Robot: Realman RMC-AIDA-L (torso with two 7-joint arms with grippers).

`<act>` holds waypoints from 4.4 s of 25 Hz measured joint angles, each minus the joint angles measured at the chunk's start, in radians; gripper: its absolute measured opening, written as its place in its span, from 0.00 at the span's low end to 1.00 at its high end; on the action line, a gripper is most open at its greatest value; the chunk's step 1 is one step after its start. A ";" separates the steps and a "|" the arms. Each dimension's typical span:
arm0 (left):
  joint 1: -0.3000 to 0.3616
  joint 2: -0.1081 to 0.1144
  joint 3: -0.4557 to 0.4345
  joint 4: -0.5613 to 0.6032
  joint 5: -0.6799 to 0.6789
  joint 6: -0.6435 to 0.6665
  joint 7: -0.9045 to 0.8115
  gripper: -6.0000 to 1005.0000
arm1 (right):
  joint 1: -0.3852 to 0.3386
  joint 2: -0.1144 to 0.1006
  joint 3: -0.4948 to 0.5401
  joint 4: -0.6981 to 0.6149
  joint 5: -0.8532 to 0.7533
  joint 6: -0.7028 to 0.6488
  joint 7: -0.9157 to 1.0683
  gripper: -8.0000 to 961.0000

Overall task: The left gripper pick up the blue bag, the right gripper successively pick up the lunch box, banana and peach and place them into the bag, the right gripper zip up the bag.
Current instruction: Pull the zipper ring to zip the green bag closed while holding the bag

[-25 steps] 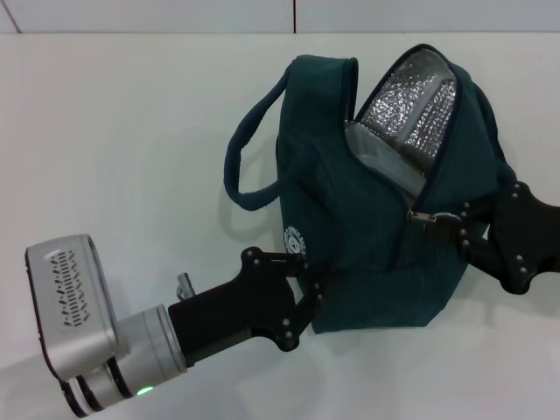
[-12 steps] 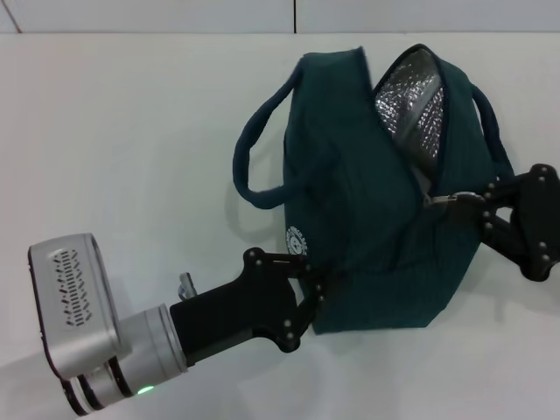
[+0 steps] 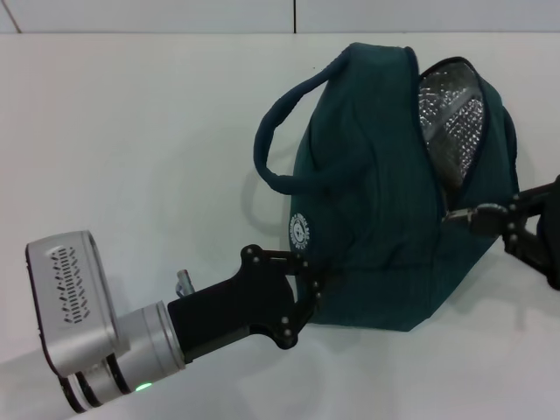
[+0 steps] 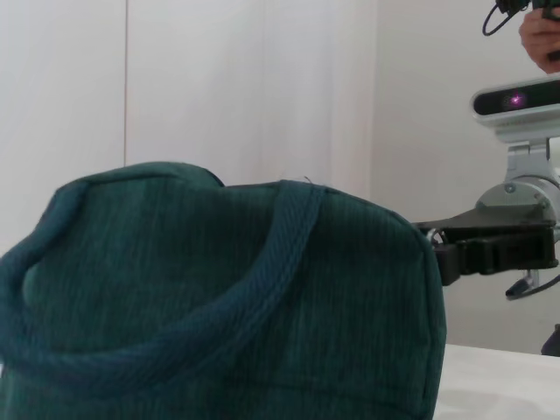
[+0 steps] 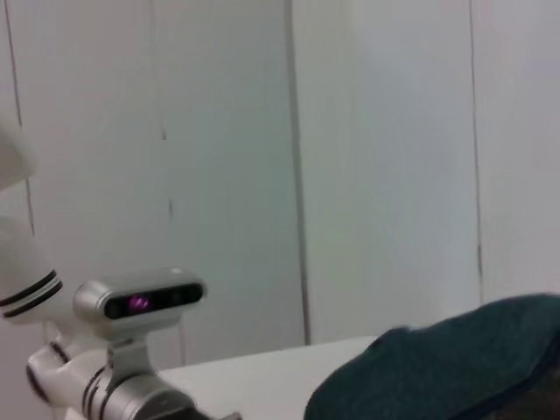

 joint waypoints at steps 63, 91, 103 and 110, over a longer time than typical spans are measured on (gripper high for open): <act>-0.041 -0.010 -0.015 0.166 -0.169 -0.020 0.089 0.31 | 0.032 0.019 -0.256 0.242 0.559 0.122 -0.458 0.03; -0.024 -0.001 -0.058 0.046 -0.133 0.050 0.199 0.03 | 0.058 0.018 -0.265 0.371 0.792 0.188 -0.469 0.03; 0.004 0.003 -0.143 -0.011 -0.130 0.097 0.177 0.00 | 0.062 0.019 -0.276 0.395 0.798 0.187 -0.447 0.03; 0.014 -0.003 -0.145 0.062 -0.132 0.103 0.212 0.10 | 0.066 0.019 -0.277 0.395 0.797 0.183 -0.434 0.03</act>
